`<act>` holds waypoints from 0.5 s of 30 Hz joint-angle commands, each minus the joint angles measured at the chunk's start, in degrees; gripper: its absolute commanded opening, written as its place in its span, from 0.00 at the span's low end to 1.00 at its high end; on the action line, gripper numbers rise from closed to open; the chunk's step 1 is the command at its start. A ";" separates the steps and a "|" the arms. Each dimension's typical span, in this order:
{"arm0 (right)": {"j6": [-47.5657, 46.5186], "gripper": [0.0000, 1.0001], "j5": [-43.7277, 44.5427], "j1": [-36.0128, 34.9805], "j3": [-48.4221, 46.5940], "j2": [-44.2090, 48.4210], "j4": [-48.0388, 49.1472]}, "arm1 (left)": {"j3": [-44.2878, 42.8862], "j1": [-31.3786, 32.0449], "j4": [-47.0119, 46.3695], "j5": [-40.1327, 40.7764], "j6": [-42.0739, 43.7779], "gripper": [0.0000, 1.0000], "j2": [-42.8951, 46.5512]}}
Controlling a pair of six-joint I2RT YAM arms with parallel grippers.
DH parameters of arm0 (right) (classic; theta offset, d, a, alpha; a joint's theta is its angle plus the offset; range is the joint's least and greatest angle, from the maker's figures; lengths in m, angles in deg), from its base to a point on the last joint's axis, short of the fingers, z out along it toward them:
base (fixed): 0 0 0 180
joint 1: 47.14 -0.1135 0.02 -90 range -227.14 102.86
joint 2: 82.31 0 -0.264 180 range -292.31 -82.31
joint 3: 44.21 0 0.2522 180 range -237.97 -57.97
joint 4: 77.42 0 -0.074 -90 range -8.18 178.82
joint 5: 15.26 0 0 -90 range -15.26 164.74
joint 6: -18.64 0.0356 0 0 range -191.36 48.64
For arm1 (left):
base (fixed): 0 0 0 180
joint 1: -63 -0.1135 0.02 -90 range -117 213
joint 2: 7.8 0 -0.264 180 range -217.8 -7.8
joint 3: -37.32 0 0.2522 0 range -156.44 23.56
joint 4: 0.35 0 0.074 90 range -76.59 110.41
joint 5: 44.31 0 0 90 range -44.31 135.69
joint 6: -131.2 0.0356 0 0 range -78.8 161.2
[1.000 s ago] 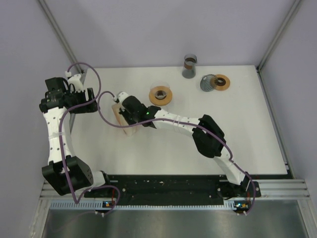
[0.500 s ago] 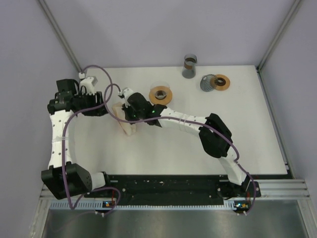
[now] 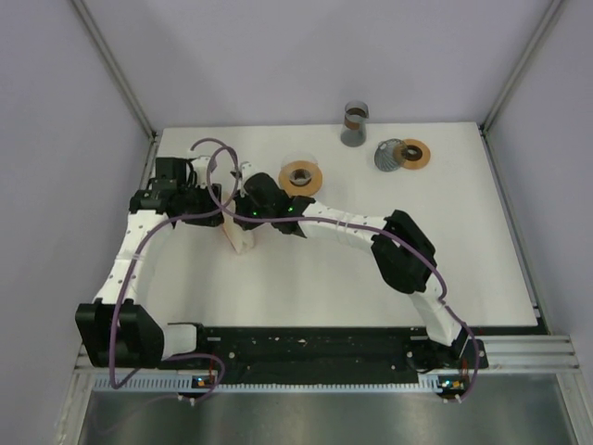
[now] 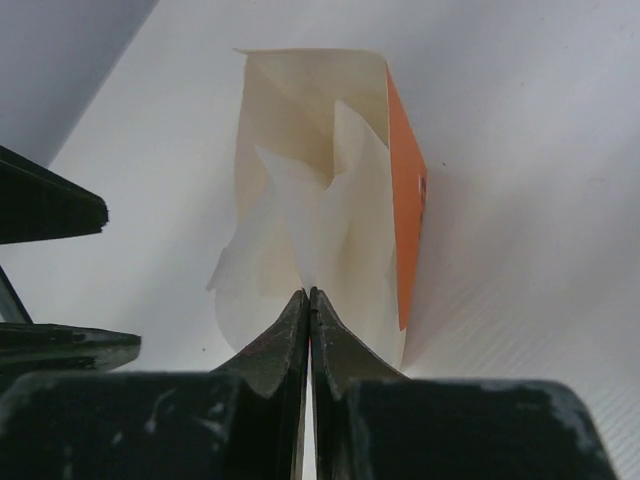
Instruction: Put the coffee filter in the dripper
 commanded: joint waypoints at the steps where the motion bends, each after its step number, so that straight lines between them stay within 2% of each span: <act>1: 2.37 0.00 -1.03 0.39 0.70 3.62 3.47 | 2.42 4.61 -10.42 5.93 -2.40 0.51 0.53; 4: 2.64 0.00 -1.03 0.57 0.88 3.61 3.64 | 2.25 6.64 -12.45 10.60 -2.83 0.46 -1.31; 10: 2.64 0.00 -1.11 0.57 1.05 3.61 3.73 | 1.63 8.31 -13.59 14.21 -3.27 0.40 -5.27; 15: 2.64 0.00 -1.46 0.65 0.96 3.44 3.99 | 1.28 9.63 -13.95 11.93 -3.19 0.41 -6.59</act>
